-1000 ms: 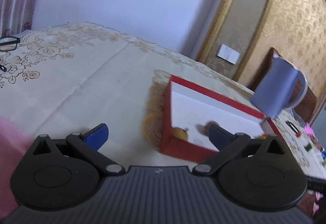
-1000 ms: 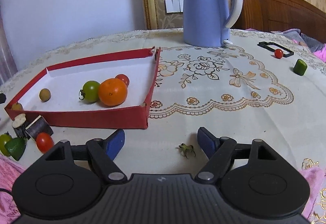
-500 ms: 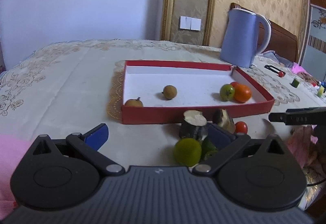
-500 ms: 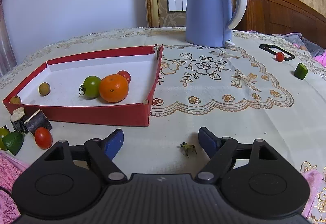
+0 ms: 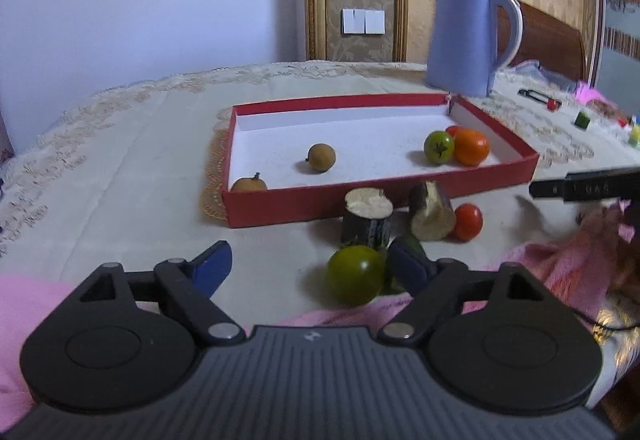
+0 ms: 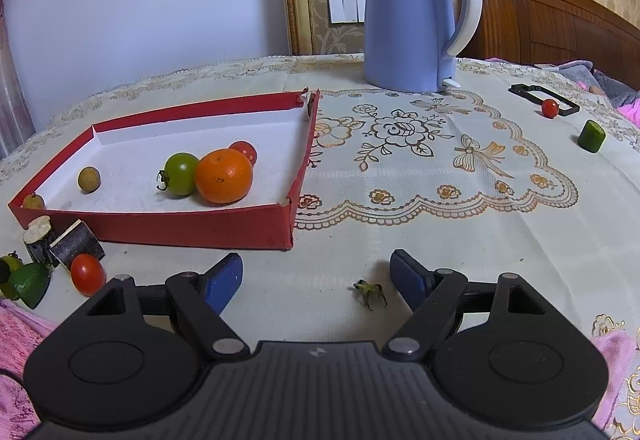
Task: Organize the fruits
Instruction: 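Move the left gripper toward the large green fruit beside the tray, then grasp the large green fruit with the left gripper and lift it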
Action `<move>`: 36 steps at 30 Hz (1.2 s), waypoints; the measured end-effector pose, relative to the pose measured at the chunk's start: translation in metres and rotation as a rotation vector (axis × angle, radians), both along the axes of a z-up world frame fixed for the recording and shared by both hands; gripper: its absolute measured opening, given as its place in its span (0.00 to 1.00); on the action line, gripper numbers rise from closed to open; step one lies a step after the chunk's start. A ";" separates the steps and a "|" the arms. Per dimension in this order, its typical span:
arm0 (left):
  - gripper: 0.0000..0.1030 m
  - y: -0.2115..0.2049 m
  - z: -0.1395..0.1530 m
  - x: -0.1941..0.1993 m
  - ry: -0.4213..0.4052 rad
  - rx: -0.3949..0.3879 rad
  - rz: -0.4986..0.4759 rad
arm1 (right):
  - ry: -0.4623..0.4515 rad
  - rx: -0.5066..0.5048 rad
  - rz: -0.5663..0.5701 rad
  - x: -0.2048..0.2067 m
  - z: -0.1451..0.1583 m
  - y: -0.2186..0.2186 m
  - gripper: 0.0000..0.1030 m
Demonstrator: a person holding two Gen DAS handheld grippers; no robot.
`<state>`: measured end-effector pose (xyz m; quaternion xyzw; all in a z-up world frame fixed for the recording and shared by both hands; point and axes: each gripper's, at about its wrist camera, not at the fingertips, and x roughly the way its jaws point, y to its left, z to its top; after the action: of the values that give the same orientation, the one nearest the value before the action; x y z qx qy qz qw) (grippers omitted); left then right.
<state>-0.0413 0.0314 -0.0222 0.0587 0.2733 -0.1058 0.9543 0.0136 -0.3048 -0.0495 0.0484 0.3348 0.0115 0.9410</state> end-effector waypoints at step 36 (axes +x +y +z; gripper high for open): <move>0.54 -0.015 -0.009 0.011 0.106 -0.058 -0.069 | -0.008 0.034 -0.006 -0.001 0.001 -0.003 0.79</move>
<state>-0.0298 0.0166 -0.0308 0.0345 0.3181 -0.1495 0.9356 0.0125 -0.3081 -0.0487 0.0654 0.3309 0.0147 0.9413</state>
